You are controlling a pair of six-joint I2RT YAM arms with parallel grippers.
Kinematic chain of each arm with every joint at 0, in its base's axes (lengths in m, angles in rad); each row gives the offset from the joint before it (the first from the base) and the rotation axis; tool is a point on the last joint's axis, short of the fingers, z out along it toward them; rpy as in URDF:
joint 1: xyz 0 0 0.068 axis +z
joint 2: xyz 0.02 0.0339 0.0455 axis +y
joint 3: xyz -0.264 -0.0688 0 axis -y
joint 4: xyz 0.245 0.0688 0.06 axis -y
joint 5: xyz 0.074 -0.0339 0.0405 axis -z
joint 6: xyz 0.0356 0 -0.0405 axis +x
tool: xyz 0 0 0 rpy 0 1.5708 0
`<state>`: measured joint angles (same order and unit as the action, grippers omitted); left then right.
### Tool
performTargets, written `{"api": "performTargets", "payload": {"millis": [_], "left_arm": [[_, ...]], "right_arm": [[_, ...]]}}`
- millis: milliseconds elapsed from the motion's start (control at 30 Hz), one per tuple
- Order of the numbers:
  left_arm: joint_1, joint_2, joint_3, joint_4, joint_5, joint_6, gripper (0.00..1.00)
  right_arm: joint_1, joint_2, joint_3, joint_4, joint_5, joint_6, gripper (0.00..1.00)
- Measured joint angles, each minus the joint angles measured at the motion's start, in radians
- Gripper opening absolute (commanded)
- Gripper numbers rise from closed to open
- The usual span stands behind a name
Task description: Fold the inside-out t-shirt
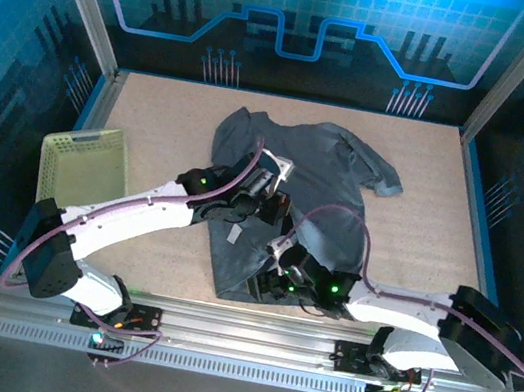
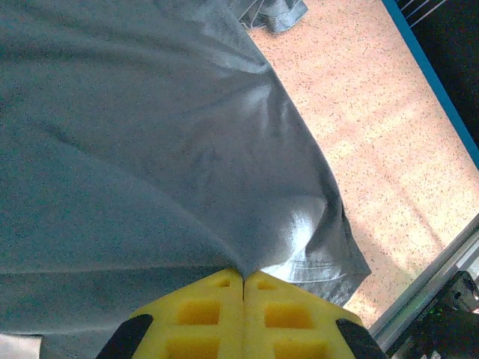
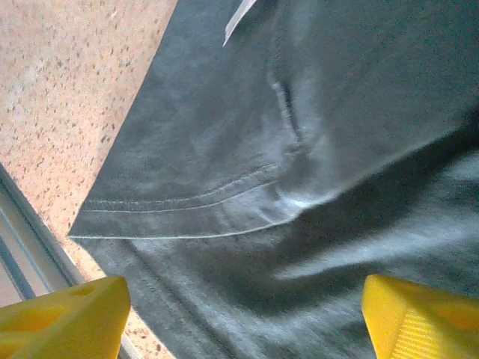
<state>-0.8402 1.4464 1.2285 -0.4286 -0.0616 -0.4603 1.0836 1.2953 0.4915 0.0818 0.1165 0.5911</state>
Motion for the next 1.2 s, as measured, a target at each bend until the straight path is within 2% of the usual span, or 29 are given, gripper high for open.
{"api": "performTargets", "payload": {"millis": [100, 300, 533, 767, 1200], "left_arm": [[0.001, -0.009, 0.002, -0.005, 0.0, 0.014, 0.0], [0.014, -0.068, 0.002, -0.014, 0.0, 0.043, 0.0], [0.023, -0.111, 0.002, -0.017, 0.001, 0.079, 0.0], [0.023, -0.12, -0.003, -0.04, 0.015, 0.129, 0.0], [0.024, -0.145, -0.008, -0.094, 0.033, 0.221, 0.0]], "right_arm": [[-0.036, 0.035, 0.013, 0.032, -0.06, -0.003, 0.82], [-0.179, 0.035, -0.013, 0.105, -0.173, -0.018, 0.83], [-0.248, 0.034, -0.021, 0.137, -0.276, -0.083, 0.83], [-0.355, 0.023, -0.025, 0.109, -0.273, -0.126, 0.83], [-0.406, -0.084, -0.026, 0.02, -0.249, -0.199, 0.85]]}}
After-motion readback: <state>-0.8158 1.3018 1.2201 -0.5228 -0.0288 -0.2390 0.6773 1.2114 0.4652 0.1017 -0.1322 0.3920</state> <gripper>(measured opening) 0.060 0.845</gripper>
